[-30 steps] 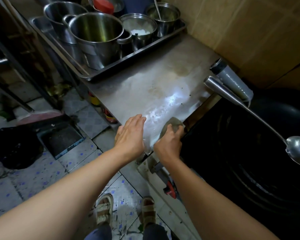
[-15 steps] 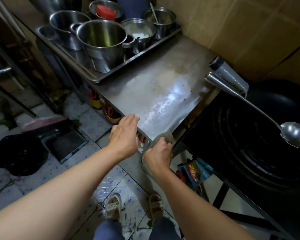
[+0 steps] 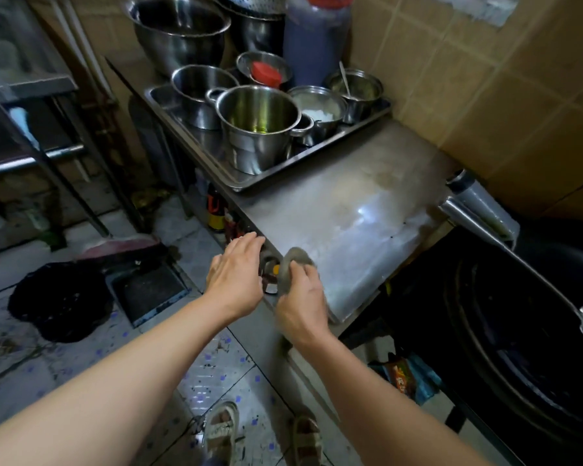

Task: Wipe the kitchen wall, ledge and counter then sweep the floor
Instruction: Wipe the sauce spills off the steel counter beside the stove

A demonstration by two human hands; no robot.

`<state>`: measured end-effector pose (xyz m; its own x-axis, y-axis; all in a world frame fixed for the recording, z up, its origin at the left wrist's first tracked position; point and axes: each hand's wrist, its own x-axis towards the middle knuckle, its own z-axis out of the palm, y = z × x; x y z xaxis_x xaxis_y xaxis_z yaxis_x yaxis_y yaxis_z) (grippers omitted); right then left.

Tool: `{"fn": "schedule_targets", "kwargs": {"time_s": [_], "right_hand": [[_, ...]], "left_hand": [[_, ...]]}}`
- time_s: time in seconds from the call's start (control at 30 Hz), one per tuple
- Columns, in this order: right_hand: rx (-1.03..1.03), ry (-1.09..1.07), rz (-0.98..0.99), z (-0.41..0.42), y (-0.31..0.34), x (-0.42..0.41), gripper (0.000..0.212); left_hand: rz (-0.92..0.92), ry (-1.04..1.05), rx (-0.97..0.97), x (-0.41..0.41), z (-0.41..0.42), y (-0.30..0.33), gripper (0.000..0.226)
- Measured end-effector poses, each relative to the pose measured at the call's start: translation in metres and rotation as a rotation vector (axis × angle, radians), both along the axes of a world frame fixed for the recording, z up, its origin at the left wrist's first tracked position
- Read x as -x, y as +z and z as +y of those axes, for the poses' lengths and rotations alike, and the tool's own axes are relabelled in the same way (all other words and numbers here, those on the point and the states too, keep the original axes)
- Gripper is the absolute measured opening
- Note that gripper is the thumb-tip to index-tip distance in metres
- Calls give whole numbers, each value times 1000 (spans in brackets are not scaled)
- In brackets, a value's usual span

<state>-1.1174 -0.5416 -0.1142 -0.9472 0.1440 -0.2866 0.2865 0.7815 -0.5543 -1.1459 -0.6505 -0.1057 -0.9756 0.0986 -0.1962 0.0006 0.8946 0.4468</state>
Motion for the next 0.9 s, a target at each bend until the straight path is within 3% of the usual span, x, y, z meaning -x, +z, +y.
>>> {"fn": "schedule_targets", "kwargs": {"time_s": [0.13,0.27,0.43,0.6,0.67,0.9], "right_hand": [[-95,197,97,-15,-3,32,47],[-226,360,215,-34,-12,75,29],[-442,515,219,-59,-28,128,30],[-625,675,98,-65,-40,157,62],[-695,719,107,-63,-44,160,66],[-785,726,158,-61,-51,151,45]], "left_hand": [[-3,71,-9,11,-25,1,72],[20,125,-21,25,-46,-5,72],[11,180,-34,43,-69,-22,72],[10,189,-31,54,-78,-36,69],[-4,184,-25,56,-77,-39,69],[-17,147,22,55,-56,-35,70]]}}
